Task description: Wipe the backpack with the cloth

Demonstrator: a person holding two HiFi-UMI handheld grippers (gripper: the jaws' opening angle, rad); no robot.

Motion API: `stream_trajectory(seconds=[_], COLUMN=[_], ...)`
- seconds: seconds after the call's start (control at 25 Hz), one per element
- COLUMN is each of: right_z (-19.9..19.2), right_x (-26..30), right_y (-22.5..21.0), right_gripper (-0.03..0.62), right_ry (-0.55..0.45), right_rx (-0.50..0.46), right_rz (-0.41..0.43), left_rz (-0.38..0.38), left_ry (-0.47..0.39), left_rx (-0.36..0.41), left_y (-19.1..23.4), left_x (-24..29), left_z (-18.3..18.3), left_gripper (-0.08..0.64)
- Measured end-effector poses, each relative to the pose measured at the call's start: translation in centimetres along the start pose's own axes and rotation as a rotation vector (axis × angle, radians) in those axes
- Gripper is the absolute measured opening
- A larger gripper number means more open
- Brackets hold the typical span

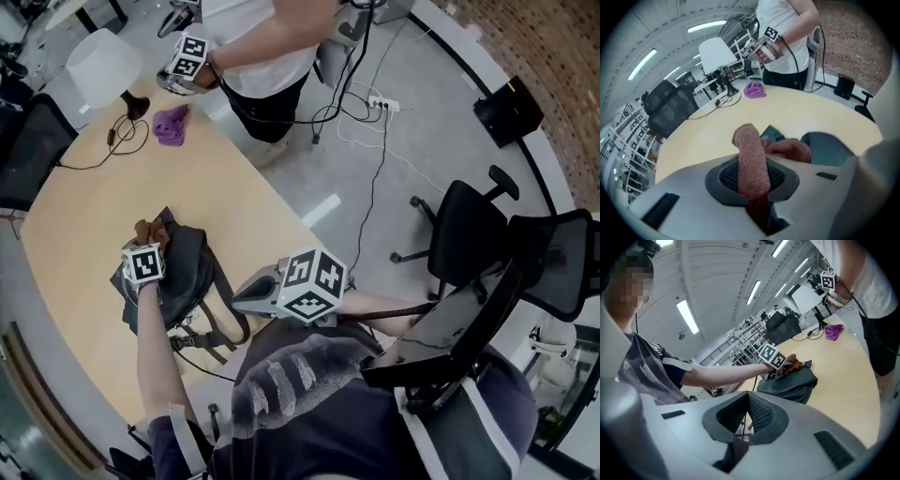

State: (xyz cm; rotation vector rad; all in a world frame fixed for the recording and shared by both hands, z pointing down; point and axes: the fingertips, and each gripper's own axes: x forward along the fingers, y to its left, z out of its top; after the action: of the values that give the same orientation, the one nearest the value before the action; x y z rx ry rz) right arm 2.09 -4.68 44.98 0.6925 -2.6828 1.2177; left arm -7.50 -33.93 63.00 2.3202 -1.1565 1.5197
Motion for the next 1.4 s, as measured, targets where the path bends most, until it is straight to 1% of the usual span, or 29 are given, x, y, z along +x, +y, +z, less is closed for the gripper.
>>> stream_trajectory(seconds=[0.08,0.2,0.28,0.32,0.48,0.56,0.64,0.72,0.8,0.92,1.0,1.08,1.16,1.24,1.32,1.4], right_z=[0.2,0.4,0.3,0.3,0.5,0.7,0.8,0.1,-1.3,-2.7,-2.9,-2.8,-2.8,-3.1,-4.1,-5.4], right_x=[0.2,0.6,0.6,0.6,0.5,0.3,0.2,-0.3,-1.5,-2.8,-2.7,-2.4,-2.1,-2.0,-1.9,-1.1], right_y=[-0.1,-0.1,0.1,0.4,1.7,2.3,2.7,2.8,3.1,4.6,6.0,7.1,8.4,10.2,12.3,14.6], right_gripper=[0.002,0.002,0.002,0.002,0.002,0.002,0.002,0.002,0.002,0.002,0.002,0.002,0.002,0.002,0.002,0.002], right_ry=[0.006,0.016,0.026,0.033,0.058,0.068,0.078,0.082,0.092,0.099,0.076,0.059,0.056,0.054,0.046,0.039], right_rx=[-0.005,-0.02,-0.034,-0.044,-0.1,-0.122,-0.133,-0.134,-0.146,-0.183,-0.193,-0.205,-0.224,-0.254,-0.281,-0.31], right_rz=[0.001,0.019,0.043,0.06,0.127,0.154,0.189,0.224,0.255,0.276,0.276,0.28,0.285,0.286,0.268,0.24], left_rz=[0.052,0.213,0.287,0.308,0.336,0.369,0.395,0.395,0.374,0.3,0.241,0.213,0.2,0.167,0.11,0.061], left_ry=[0.063,0.126,0.144,0.147,0.154,0.153,0.121,0.054,-0.054,-0.228,-0.322,-0.4,-0.484,-0.575,-0.666,-0.762], left_rx=[-0.024,-0.063,-0.111,-0.145,-0.32,-0.369,-0.389,-0.375,-0.339,-0.258,-0.223,-0.232,-0.267,-0.294,-0.293,-0.268], left_y=[2.7,8.0,10.3,11.0,11.5,11.4,10.5,8.0,3.5,-4.2,-7.8,-9.9,-11.1,-12.3,-13.9,-15.2], left_x=[-0.1,-3.4,-6.1,-7.5,-12.7,-15.1,-17.4,-19.3,-21.8,-26.6,-28.9,-30.8,-32.7,-35.0,-37.7,-41.2], left_z=[-4.0,-9.0,-12.2,-13.8,-20.0,-21.8,-22.0,-20.3,-17.1,-12.1,-10.5,-9.9,-9.7,-9.7,-10.0,-10.4], left_gripper=[0.057,0.057,0.057,0.057,0.057,0.057,0.057,0.057,0.057,0.057,0.057,0.057,0.057,0.057,0.057,0.057])
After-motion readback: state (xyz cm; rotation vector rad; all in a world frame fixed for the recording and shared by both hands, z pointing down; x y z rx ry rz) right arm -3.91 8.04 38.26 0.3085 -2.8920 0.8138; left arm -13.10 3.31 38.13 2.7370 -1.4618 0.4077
